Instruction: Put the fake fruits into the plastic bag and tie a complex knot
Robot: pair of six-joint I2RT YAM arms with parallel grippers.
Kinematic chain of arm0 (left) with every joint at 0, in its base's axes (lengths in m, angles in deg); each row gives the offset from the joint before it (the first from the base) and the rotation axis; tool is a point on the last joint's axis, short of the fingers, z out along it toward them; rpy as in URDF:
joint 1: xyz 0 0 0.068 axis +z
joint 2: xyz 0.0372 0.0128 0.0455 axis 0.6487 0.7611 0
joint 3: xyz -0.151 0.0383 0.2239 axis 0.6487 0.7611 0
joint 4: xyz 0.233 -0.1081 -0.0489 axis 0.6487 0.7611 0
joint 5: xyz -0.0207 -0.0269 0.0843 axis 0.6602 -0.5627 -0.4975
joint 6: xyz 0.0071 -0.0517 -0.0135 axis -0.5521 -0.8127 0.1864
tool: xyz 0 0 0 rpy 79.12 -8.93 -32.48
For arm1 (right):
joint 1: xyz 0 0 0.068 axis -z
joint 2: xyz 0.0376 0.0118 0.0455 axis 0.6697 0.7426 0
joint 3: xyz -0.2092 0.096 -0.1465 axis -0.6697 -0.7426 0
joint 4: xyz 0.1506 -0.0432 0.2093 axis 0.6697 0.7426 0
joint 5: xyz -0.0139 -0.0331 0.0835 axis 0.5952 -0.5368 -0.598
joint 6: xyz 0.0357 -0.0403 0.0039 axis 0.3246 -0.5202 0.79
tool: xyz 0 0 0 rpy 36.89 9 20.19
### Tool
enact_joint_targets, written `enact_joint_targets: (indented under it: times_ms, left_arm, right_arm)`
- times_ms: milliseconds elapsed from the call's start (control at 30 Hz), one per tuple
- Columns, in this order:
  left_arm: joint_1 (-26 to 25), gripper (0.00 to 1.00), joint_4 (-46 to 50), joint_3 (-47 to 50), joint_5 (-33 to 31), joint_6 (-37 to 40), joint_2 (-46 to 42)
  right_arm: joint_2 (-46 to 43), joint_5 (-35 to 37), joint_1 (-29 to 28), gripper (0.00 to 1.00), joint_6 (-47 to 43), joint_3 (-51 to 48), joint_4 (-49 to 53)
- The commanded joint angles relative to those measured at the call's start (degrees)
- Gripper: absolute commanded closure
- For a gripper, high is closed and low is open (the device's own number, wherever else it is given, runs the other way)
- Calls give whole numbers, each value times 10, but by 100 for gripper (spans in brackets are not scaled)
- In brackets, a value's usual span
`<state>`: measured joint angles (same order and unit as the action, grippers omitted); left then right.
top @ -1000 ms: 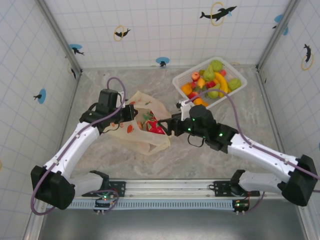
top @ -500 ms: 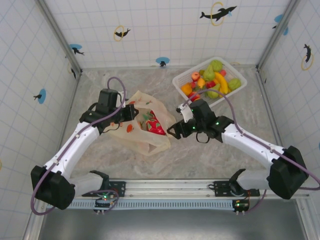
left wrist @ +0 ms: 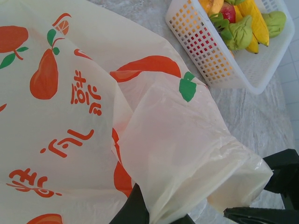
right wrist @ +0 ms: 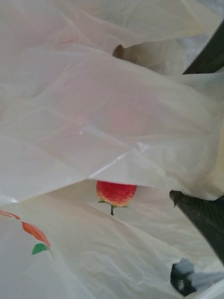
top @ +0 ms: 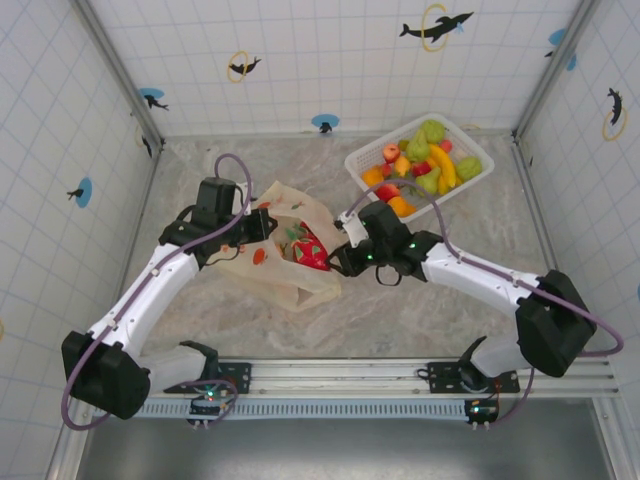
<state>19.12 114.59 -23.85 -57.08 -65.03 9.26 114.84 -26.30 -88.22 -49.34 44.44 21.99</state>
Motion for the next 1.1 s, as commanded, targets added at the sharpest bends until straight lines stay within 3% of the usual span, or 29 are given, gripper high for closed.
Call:
enact_joint_targets:
  times_ms: [0, 67, 100, 300, 467, 633, 733, 900, 1067]
  left_arm:
    - [3, 100, 2, -5, 6, 10, -1]
    - [4, 100, 3, -4, 5, 12, -4]
    - [4, 100, 4, -4, 5, 12, -6]
    - [9, 78, 20, -28, 23, 21, -17]
    - [13, 47, 61, -71, 20, 34, -35]
    - [13, 31, 127, -113, -27, 54, -71]
    - [13, 28, 159, -111, -57, 47, -114]
    - [0, 29, 145, -22, 15, -47, -229]
    - [-87, 31, 113, 83, 20, -186, -350]
  right_arm:
    - [-13, 13, -1, 72, 4, 17, -36]
    - [-26, 1, 1, 96, 10, 16, -38]
    - [-35, -7, 4, 100, 16, 14, -43]
    - [-94, -74, 18, 100, 89, -1, -123]
    - [-91, -73, 17, 100, 109, 21, -126]
    - [-75, -55, 17, 100, 109, 31, -118]
    - [-76, -45, 17, 100, 109, 30, -121]
    - [-76, -31, 21, 100, 109, 27, -112]
    - [-76, -16, 31, 100, 111, 21, -108]
